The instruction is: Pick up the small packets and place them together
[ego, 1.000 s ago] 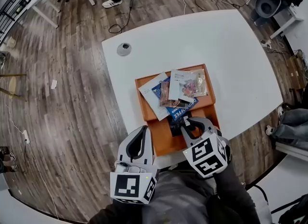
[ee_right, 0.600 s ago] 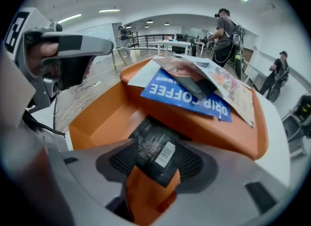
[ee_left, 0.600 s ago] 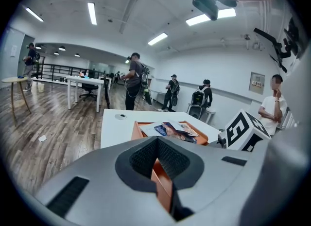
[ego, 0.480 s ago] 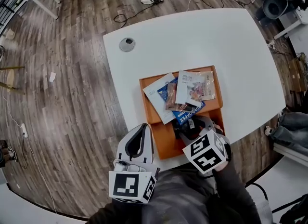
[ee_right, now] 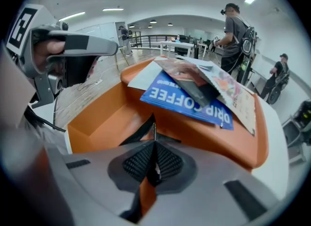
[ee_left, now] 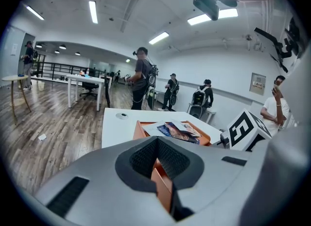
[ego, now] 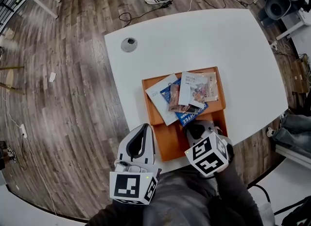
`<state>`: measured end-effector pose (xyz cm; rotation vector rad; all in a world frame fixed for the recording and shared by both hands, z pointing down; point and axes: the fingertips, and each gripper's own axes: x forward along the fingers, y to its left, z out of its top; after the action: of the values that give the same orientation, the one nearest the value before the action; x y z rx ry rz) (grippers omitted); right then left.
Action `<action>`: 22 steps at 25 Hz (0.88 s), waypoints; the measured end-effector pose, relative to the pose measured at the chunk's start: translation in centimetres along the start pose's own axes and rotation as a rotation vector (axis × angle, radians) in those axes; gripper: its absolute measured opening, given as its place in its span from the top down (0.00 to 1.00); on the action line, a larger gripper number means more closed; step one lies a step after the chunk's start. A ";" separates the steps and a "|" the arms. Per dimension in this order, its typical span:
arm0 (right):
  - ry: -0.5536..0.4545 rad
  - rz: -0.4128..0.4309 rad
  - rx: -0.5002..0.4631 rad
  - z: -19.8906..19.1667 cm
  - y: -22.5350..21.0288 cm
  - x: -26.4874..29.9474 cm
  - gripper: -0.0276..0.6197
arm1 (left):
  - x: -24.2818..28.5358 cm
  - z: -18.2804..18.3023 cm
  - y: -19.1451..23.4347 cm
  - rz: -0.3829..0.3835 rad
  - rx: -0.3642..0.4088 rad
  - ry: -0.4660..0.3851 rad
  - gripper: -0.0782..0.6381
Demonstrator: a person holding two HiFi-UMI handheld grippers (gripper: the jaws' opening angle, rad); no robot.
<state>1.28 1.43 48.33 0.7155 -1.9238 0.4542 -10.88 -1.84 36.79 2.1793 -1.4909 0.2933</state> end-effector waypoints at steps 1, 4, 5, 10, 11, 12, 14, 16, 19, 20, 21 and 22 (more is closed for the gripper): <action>-0.001 -0.003 -0.006 0.1 0.2 -0.2 0.94 | -0.2 0.1 0.0 -0.001 0.001 -0.004 0.90; -0.022 -0.009 -0.026 0.7 0.9 -1.3 0.94 | -0.8 0.3 -0.1 -0.001 0.005 -0.015 0.90; -0.032 -0.009 -0.031 1.0 1.2 -1.7 0.94 | -1.1 0.3 -0.2 -0.002 0.006 -0.019 0.90; -0.091 -0.013 -0.042 1.7 2.8 -3.8 0.94 | -2.3 0.3 -1.4 -0.022 0.021 -0.041 0.90; -0.101 -0.014 -0.043 1.7 3.1 -4.2 0.94 | -2.5 0.3 -1.7 -0.028 0.025 -0.045 0.90; -0.111 -0.016 -0.042 1.7 3.3 -4.6 0.94 | -2.7 0.3 -2.0 -0.035 0.030 -0.050 0.90; -0.134 -0.022 -0.040 1.8 3.6 -5.6 0.94 | -3.1 0.6 -2.7 -0.050 0.041 -0.061 0.90; -0.159 -0.035 -0.037 2.0 3.5 -6.6 0.94 | -3.4 1.0 -3.4 -0.063 0.053 -0.074 0.90; -0.197 -0.059 -0.028 2.7 2.9 -8.2 0.94 | -3.4 2.1 -4.4 -0.083 0.071 -0.096 0.90; -0.209 -0.068 -0.024 2.9 2.6 -8.7 0.94 | -3.4 2.6 -4.7 -0.090 0.076 -0.104 0.90; -0.220 -0.078 -0.022 3.2 2.2 -9.3 0.94 | -3.4 3.0 -5.0 -0.096 0.080 -0.112 0.90; -0.231 -0.089 -0.021 3.5 1.8 -9.8 0.94 | -3.3 3.5 -5.3 -0.102 0.084 -0.121 0.90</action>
<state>1.05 3.49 37.96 0.8671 -2.0983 0.3056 -7.60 0.65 30.92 2.3682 -1.4484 0.1965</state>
